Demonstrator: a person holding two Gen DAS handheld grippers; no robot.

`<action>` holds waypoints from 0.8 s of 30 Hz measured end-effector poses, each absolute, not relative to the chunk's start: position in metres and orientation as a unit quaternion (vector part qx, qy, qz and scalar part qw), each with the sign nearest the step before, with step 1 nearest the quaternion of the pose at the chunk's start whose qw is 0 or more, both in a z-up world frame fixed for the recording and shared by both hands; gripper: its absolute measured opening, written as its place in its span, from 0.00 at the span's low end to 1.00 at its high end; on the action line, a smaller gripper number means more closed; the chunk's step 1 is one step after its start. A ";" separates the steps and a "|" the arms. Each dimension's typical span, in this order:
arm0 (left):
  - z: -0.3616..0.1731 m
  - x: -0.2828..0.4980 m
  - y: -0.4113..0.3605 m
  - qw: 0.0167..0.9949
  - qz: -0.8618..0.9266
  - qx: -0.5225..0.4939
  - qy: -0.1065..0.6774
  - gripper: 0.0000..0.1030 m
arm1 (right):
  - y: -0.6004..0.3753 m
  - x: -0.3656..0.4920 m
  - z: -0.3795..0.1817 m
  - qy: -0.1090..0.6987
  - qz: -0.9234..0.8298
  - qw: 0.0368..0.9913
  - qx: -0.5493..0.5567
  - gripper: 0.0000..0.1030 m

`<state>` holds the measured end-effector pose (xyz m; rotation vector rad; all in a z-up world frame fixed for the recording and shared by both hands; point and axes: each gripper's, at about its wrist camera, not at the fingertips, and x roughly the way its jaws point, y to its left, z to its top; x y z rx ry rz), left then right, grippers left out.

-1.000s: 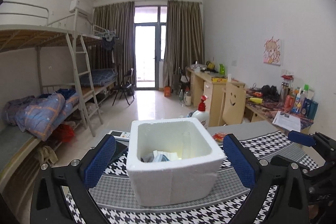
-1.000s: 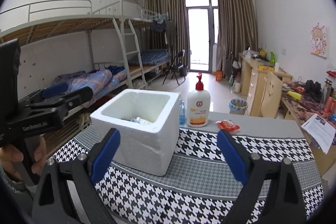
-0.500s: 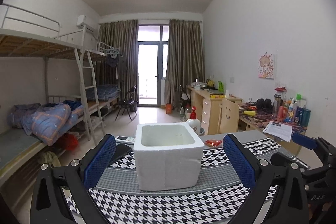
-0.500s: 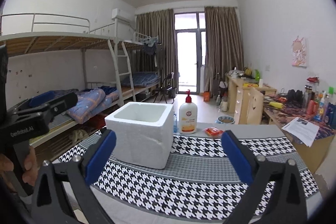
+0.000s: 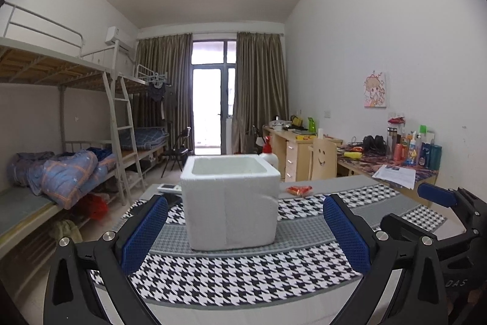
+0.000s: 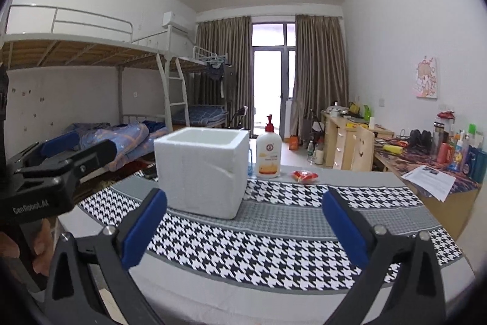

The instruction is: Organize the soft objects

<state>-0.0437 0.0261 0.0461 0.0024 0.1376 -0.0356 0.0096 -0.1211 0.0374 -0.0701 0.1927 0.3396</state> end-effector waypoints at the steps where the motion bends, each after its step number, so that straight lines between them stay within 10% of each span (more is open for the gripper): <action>1: 0.043 -0.045 0.026 0.997 -0.020 0.001 0.068 0.99 | -0.121 0.009 0.034 0.096 0.166 0.981 -0.036 1.00; 24: 0.027 -0.055 0.010 0.995 -0.041 0.021 0.084 0.99 | -0.135 -0.005 0.017 0.105 0.129 0.986 -0.004 1.00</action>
